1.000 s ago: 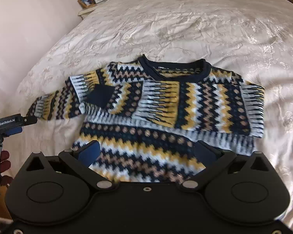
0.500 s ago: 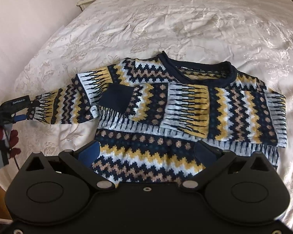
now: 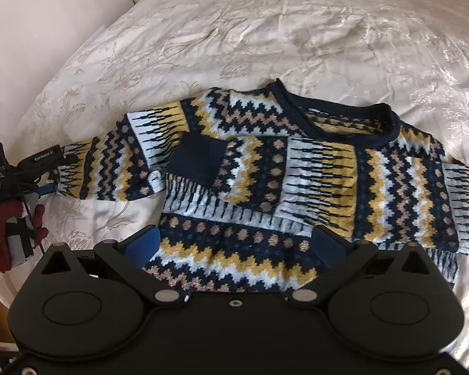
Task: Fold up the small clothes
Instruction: 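Close the left gripper on the other sleeve cuff and lift it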
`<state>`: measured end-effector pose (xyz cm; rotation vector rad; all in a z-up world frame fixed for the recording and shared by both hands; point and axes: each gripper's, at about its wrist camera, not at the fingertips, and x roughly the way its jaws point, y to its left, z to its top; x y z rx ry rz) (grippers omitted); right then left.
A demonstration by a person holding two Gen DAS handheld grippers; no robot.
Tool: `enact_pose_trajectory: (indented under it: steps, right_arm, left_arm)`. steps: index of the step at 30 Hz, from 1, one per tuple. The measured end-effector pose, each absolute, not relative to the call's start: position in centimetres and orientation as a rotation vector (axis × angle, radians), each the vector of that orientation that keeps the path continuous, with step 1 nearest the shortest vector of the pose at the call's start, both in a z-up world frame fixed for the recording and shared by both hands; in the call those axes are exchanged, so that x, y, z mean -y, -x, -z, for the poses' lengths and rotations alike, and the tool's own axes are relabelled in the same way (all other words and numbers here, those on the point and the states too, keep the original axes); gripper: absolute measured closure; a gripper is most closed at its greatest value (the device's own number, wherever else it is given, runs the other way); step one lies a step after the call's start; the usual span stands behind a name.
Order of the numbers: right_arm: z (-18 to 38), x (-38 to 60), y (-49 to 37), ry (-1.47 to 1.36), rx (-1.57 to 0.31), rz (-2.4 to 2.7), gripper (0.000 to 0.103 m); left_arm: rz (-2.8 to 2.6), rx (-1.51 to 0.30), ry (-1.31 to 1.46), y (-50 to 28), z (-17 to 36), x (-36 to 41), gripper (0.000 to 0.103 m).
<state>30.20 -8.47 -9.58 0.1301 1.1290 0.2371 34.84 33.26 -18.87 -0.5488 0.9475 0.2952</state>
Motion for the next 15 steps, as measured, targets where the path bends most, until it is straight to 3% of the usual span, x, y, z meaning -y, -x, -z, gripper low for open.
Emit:
enact_pose_trajectory:
  steps: [7, 15]
  right_arm:
    - [9.6, 7.9, -30.1, -0.114, -1.138, -0.25, 0.001]
    - [9.1, 7.2, -30.2, -0.094, -1.132, -0.274, 0.001]
  left_arm:
    - [-0.322, -0.934, 0.618, -31.6, 18.9, -33.2, 0.001]
    - [-0.342, -0.872, 0.729, -34.8, 19.5, -35.9, 0.002]
